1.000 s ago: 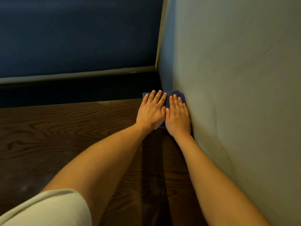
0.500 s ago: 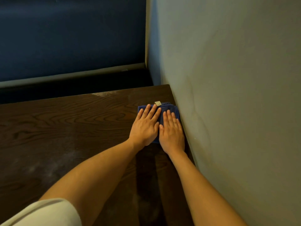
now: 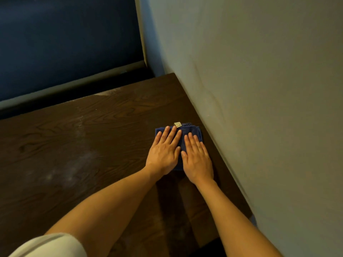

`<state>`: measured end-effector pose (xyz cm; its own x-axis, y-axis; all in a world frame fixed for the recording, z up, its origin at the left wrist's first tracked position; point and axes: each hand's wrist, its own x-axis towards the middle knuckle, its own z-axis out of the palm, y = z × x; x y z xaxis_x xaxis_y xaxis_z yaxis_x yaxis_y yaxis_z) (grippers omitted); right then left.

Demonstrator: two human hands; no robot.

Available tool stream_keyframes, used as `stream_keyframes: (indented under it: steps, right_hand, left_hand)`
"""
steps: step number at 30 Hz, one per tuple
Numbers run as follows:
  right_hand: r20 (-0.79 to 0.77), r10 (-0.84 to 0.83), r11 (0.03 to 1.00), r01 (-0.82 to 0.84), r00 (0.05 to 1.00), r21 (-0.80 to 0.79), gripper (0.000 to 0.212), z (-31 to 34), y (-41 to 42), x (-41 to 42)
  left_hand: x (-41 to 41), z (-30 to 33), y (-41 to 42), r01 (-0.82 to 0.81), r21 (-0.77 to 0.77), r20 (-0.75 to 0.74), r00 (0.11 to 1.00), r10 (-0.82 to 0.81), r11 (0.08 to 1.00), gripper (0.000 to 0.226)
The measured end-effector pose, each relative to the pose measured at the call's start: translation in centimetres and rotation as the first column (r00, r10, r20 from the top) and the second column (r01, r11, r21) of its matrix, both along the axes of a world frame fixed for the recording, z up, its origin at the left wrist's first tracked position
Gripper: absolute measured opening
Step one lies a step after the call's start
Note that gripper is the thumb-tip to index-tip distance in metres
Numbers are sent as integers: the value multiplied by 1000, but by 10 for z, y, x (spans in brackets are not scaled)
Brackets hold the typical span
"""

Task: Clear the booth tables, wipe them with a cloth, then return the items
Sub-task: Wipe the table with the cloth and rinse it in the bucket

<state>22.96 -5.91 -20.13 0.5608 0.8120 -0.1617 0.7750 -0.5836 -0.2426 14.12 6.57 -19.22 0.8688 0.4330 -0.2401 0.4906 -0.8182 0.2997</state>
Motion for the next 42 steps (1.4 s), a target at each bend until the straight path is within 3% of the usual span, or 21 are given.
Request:
stream_keyframes:
  steps: [14, 19, 24, 38, 42]
  right_hand:
    - [-27, -236, 972, 236, 971, -14, 60, 4, -149, -86]
    - [-60, -254, 966, 251, 965, -65, 63, 5, -170, -93]
    - [-18, -277, 960, 276, 961, -49, 61, 7, -153, -85]
    - [-4, -43, 999, 43, 999, -7, 66, 1, -19, 26]
    - [20, -23, 1000, 23, 1000, -11, 55, -5, 14, 47]
  left_hand:
    - [-59, 12, -134, 213, -30, -16, 977, -213, 977, 61]
    - [-62, 14, -151, 262, -21, -48, 964, -263, 965, 65]
    - [-54, 11, -139, 274, -2, -33, 961, -274, 962, 64]
    - [31, -8, -16, 72, 97, 12, 997, -73, 993, 71]
    - [51, -11, 15, 48, 133, 16, 999, -51, 990, 61]
